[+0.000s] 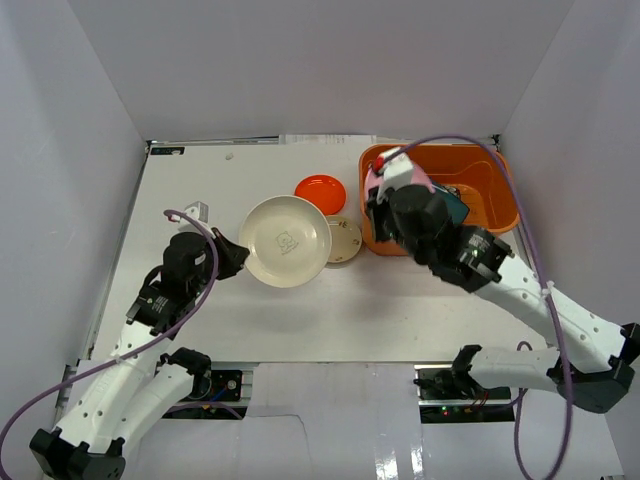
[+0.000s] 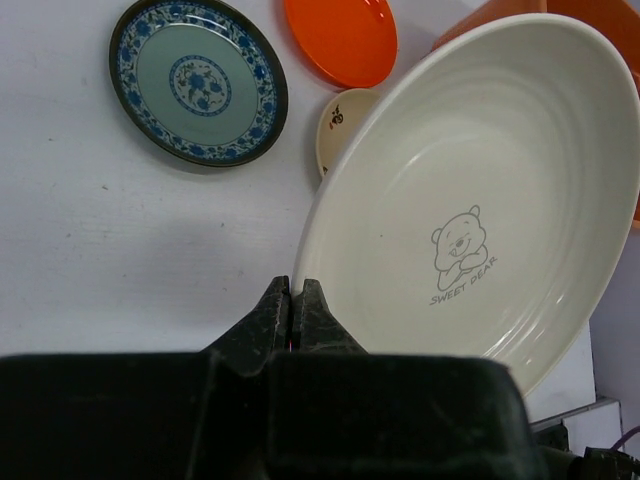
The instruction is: Place the plates into the plastic bin on the countertop
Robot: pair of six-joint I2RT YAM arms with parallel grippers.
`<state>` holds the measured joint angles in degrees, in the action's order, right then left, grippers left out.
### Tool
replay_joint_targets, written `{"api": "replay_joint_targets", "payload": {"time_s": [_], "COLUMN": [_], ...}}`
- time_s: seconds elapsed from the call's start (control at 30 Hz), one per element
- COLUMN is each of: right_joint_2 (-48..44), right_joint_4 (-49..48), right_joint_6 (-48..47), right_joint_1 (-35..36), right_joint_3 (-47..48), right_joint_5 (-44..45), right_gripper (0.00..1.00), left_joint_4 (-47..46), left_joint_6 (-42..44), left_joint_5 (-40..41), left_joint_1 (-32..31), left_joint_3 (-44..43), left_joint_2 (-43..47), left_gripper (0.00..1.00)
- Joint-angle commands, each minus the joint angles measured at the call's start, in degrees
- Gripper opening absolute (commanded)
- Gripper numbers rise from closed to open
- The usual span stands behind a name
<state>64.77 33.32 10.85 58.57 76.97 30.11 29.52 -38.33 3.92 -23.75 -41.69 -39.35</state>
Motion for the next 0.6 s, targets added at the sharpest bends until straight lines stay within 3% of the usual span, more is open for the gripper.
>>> {"api": "replay_joint_targets", "payload": {"time_s": [0.0, 0.1, 0.33, 0.43, 0.47, 0.57], "right_joint_2": [3.69, 7.55, 21.7, 23.82, 23.47, 19.71], "right_joint_4": [-9.13, -17.72, -23.91, -24.45, -24.44, -24.27], "right_joint_6": [-10.31, -13.31, -9.1, -6.21, -5.58, -2.69], "right_joint_1": [-14.32, -26.7, -40.36, -42.48, -42.57, -42.57], "right_joint_3": [1.0, -1.02, -3.49, -3.93, -4.37, -5.51], "right_joint_5": [-1.88, -7.4, -19.02, -21.58, -22.8, -26.74], "right_gripper": [0.08, 0.08, 0.08, 0.29, 0.49, 0.83], "left_joint_4": [-2.09, -3.06, -5.87, -8.15, -8.68, -10.87], "left_joint_6": [-0.6, -1.22, -1.66, -1.84, -2.01, -2.37], "left_joint_5": [-3.57, -6.38, -9.81, -10.51, -10.69, -10.95], "left_joint_1": [-0.07, -0.16, -0.07, -0.25, -0.25, -0.68], "left_joint_3": [0.38, 0.56, -2.69, -4.27, -4.8, -7.95], "left_joint_2": [1.12, 1.3, -3.08, -6.68, -7.92, -13.27], "left_gripper": [0.0, 0.0, 0.0, 0.0, 0.0, 0.0]}}
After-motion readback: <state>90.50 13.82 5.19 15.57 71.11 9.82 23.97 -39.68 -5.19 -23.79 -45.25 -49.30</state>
